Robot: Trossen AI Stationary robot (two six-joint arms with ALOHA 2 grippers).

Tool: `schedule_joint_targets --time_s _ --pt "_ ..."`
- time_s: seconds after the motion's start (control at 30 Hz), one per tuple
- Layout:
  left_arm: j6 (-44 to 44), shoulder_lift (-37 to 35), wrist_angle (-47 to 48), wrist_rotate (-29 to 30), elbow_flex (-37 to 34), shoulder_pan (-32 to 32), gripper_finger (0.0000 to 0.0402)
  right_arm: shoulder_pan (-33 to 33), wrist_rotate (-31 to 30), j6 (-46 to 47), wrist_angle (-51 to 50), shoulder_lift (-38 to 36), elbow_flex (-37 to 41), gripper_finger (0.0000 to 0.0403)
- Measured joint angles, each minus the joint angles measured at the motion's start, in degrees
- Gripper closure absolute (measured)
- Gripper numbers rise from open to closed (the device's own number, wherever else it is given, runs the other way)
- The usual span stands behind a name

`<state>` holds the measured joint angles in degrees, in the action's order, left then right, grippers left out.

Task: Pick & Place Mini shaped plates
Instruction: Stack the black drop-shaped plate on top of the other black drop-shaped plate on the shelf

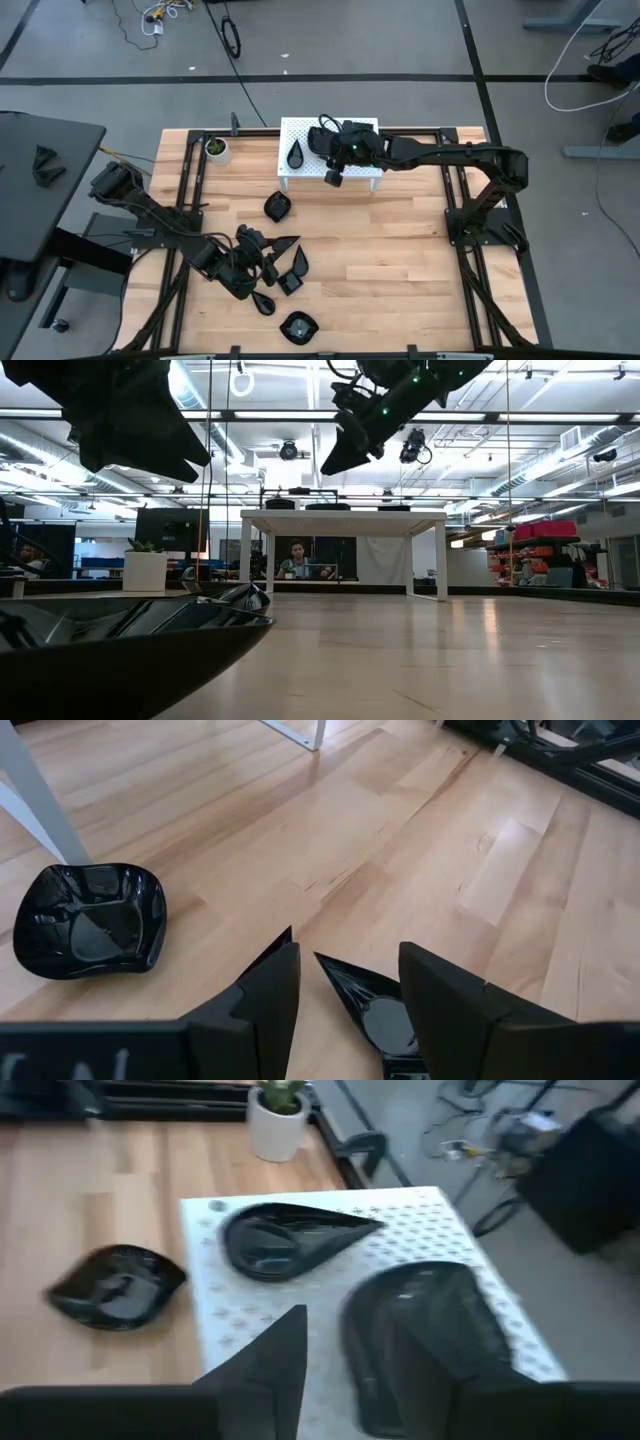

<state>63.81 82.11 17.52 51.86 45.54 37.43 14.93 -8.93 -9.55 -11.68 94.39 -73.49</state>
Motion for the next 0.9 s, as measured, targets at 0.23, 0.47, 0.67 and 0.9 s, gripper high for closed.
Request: schedule_joint_targets --time_s 0.23,0.47,0.67,0.9 --pt "-0.04 0.01 0.32 -0.62 0.0 0.09 0.0223 -11.58 8.57 3.49 3.76 0.07 2.18 0.0305" --pt "0.03 0.02 1.99 -1.15 0.0 0.07 0.0223 -26.88 8.66 4.56 19.0 0.94 14.06 0.0342" --pt "0.48 0.69 2.59 -3.27 0.0 0.07 0.0223 -33.79 8.42 13.95 31.84 0.98 25.53 0.0362" --pt "11.65 5.18 8.09 -7.55 -0.04 -3.19 0.0223 -35.58 1.34 23.03 46.91 0.98 35.32 0.0367"
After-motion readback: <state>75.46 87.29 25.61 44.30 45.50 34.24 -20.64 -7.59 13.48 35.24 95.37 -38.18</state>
